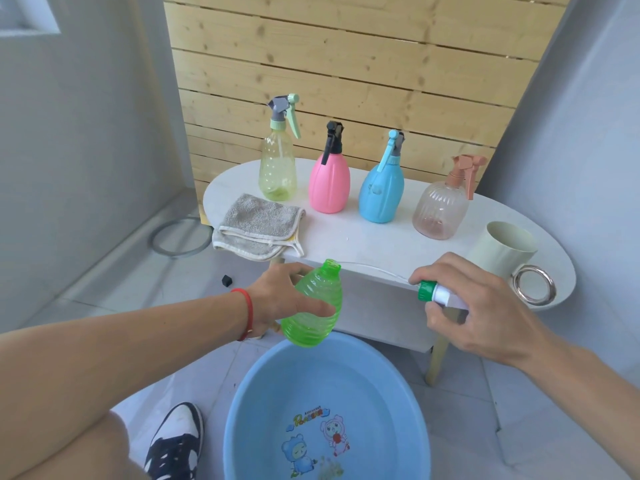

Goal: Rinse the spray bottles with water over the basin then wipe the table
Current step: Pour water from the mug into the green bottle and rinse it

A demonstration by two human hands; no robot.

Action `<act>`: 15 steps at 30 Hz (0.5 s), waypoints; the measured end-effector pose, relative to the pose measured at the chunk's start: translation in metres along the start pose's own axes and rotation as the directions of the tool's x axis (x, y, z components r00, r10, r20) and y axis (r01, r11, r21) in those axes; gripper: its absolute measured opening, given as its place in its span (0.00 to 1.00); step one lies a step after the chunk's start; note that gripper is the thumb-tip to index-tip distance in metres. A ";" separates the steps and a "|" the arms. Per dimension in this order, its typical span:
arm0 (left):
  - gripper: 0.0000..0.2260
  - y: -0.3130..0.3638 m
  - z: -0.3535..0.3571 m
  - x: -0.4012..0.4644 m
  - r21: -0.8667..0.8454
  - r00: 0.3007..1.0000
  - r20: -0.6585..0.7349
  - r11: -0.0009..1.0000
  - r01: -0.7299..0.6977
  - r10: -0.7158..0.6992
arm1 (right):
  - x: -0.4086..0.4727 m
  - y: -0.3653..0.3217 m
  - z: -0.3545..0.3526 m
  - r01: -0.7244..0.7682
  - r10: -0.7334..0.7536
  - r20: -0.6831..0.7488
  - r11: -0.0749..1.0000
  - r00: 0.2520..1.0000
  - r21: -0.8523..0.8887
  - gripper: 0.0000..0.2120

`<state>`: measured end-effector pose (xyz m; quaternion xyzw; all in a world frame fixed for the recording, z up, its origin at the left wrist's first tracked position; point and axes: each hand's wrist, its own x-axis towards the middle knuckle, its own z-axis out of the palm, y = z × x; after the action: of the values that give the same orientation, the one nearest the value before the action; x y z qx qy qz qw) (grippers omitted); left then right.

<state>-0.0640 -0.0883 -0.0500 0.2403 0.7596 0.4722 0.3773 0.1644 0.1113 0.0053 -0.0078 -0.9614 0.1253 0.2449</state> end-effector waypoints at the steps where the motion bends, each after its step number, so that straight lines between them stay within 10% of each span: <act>1: 0.27 0.000 0.001 0.000 0.006 1.000 0.000 1.000 0.002 -0.002 | -0.001 0.000 -0.001 0.013 -0.013 -0.005 1.000 1.000 -0.005 0.14; 15: 0.30 0.002 0.014 -0.006 0.332 0.966 0.178 0.912 -0.240 0.189 | 0.035 -0.019 0.009 -0.112 0.104 0.226 0.993 0.968 0.021 0.13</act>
<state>-0.0487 -0.0845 -0.0498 0.4188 0.7717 0.3492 0.3274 0.1297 0.0935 0.0186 -0.0419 -0.9788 0.1546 0.1275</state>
